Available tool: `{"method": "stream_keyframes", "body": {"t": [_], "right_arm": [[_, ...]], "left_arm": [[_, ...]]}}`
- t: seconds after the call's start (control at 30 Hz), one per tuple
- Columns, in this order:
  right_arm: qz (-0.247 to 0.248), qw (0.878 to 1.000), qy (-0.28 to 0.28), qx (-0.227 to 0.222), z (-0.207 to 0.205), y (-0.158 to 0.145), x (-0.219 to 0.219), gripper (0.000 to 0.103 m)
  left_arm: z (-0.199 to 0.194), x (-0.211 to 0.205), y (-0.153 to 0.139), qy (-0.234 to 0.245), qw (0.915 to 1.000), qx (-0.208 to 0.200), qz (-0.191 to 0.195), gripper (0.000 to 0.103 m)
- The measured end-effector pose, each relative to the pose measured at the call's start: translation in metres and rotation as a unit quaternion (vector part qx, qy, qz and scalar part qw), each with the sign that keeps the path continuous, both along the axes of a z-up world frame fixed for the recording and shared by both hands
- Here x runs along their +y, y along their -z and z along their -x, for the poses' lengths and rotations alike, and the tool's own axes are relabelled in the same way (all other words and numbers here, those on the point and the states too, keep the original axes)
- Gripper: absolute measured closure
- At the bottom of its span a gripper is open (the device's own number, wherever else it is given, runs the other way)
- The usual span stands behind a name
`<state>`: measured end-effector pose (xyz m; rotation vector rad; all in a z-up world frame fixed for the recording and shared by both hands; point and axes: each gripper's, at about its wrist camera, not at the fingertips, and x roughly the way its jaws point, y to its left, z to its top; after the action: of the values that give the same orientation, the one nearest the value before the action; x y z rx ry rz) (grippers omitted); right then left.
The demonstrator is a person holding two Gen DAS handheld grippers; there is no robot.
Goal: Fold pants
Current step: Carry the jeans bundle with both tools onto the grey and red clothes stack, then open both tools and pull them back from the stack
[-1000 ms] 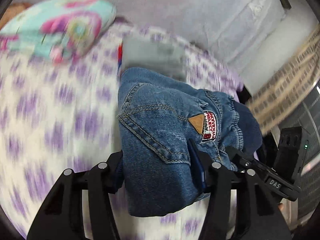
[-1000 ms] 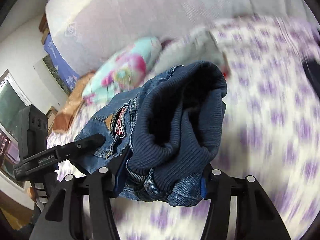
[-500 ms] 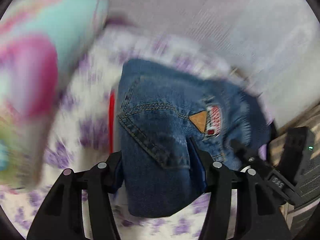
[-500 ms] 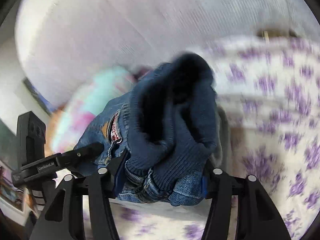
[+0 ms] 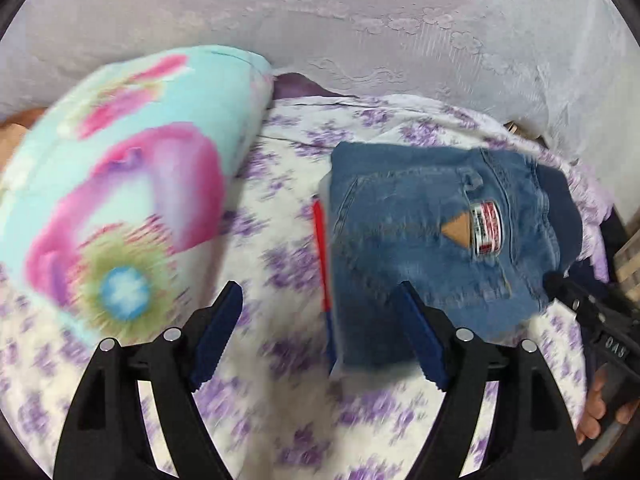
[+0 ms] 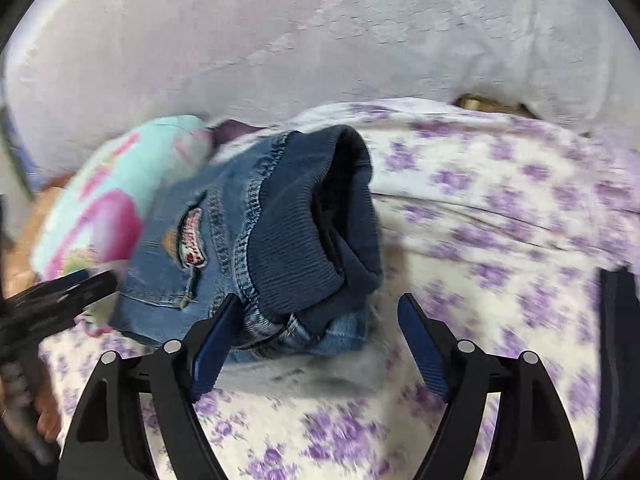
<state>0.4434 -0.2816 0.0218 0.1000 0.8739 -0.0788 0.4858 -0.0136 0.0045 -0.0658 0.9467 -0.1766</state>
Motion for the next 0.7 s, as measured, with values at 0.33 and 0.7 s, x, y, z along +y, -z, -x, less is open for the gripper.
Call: {"method": "stream_keyframes", "body": {"t": [0.33,0.7], "right_arm": [[0.011,0.992,0.032,-0.119,0.196,-0.042,0.029,0.007],[0.052,0.996,0.031,-0.073,0.242,0.068,0.040,0.007]], "left_arm": [[0.220,0.007,-0.031,-0.004,0.9911,-0.122,-0.054,0.005],[0.282,0.015,-0.009,-0.066,0.9688,-0.215,-0.103,0.005]]}}
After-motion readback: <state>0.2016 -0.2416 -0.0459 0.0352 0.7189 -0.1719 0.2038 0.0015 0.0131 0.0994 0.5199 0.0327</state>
